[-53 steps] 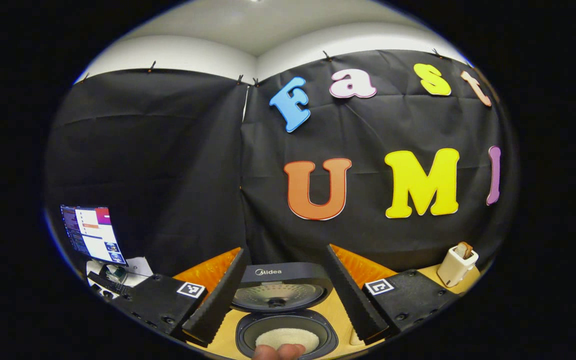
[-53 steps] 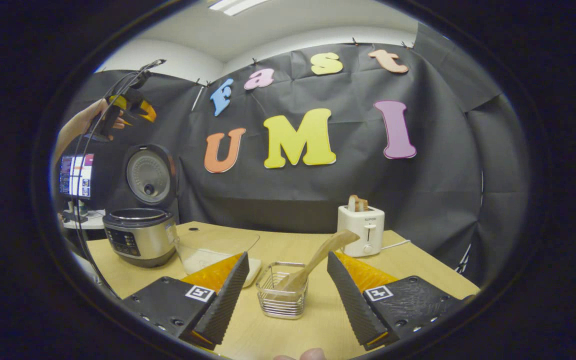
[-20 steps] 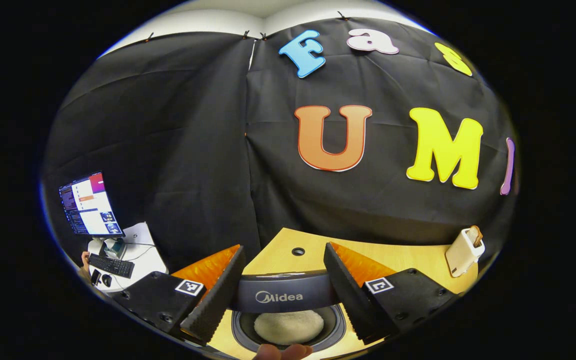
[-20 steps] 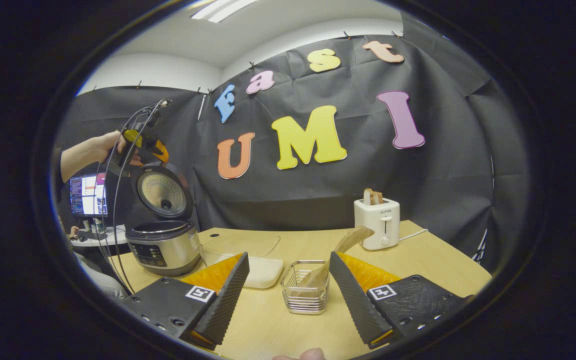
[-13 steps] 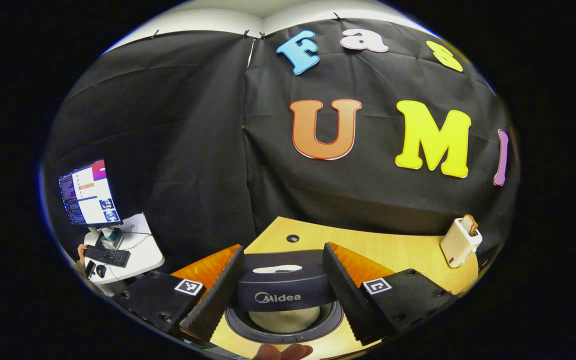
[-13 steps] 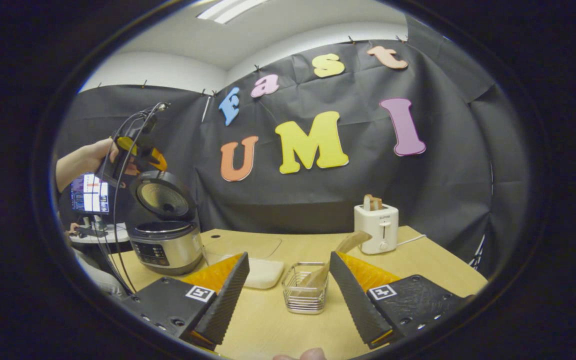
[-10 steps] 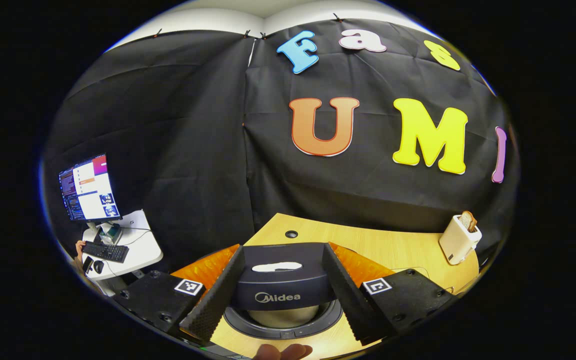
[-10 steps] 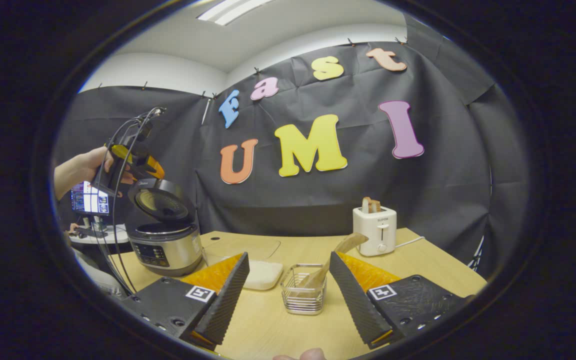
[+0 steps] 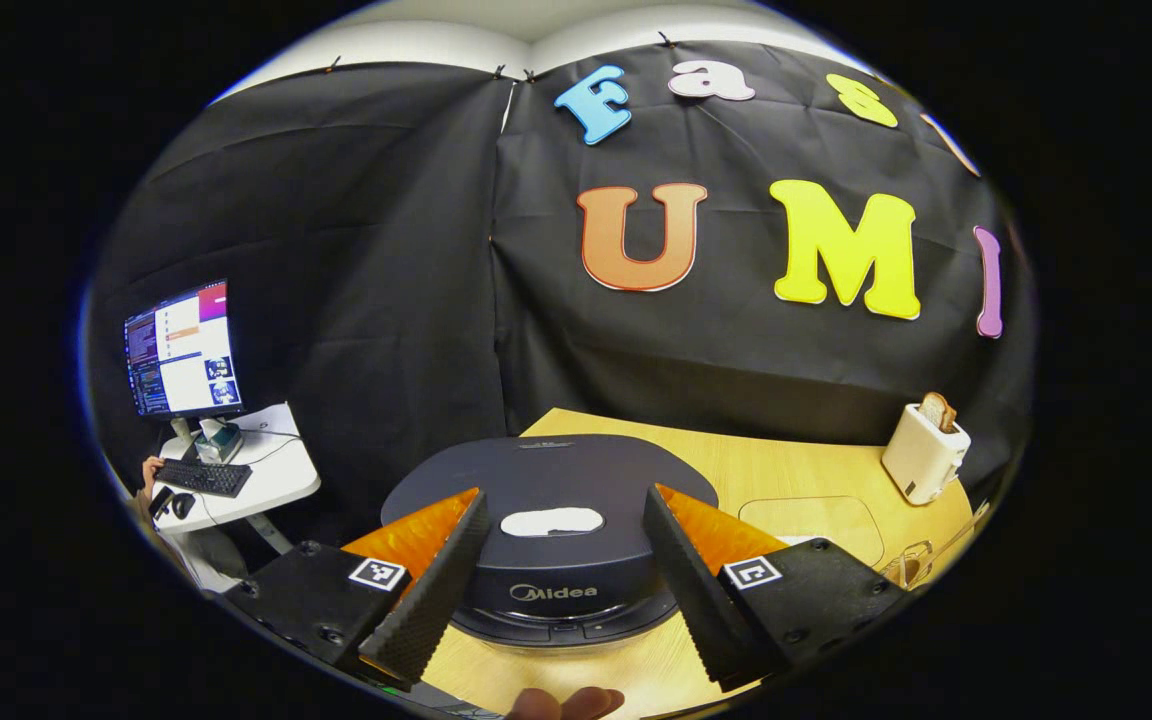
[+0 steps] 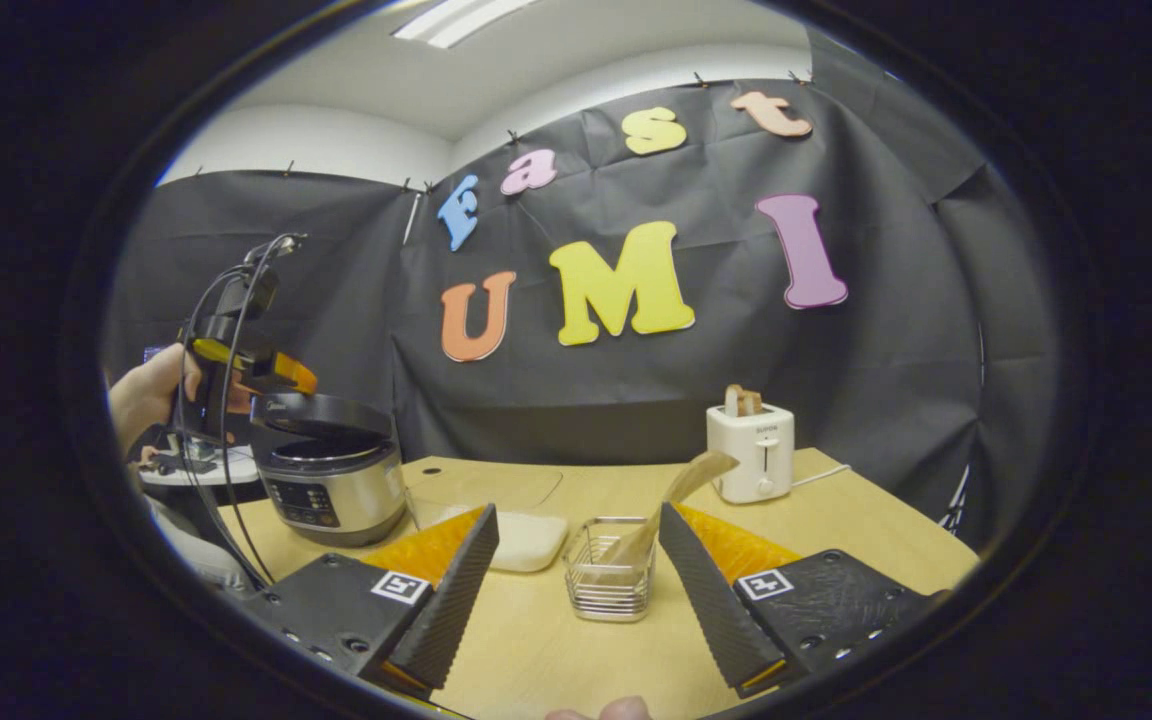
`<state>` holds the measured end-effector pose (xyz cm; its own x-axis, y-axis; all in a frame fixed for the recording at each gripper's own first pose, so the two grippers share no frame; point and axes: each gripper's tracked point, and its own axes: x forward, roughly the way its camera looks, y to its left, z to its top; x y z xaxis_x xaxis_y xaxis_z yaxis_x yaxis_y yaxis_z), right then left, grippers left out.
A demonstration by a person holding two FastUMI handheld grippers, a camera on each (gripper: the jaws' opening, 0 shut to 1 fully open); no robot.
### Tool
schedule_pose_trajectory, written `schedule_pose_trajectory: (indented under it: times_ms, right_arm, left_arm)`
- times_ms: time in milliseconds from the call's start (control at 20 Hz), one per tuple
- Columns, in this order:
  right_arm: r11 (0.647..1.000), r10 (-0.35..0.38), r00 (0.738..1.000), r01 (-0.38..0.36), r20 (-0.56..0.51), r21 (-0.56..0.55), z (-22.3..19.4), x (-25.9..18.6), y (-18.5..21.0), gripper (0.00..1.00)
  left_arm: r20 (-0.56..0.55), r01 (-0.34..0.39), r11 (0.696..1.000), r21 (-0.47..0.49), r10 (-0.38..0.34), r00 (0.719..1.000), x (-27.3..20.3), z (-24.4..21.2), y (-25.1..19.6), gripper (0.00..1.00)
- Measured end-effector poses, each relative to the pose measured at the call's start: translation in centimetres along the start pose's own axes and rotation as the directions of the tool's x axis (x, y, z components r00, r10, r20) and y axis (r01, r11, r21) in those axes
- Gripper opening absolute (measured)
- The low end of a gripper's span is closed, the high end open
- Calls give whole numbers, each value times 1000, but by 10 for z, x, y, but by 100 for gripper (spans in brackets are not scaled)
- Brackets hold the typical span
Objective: Close the left gripper, press the button to open the rice cooker; take a wooden spoon from the chopstick holder with the right hand, scoop a spoonful of rice and pour it into the rice cooker, then put the wooden spoon back into the chopstick holder.
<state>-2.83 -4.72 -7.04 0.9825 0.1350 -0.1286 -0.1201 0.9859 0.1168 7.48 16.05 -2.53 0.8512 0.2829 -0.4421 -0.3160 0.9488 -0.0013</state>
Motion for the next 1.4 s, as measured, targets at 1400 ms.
schedule_pose_trajectory:
  times_ms: [1400]
  right_arm:
    - [1000, 14, 999, -13, -47, 18, -26, 6, 4, 92]
  left_arm:
    - [77, 1, 999, 46, -5, 997, 1, -68, 5, 97]
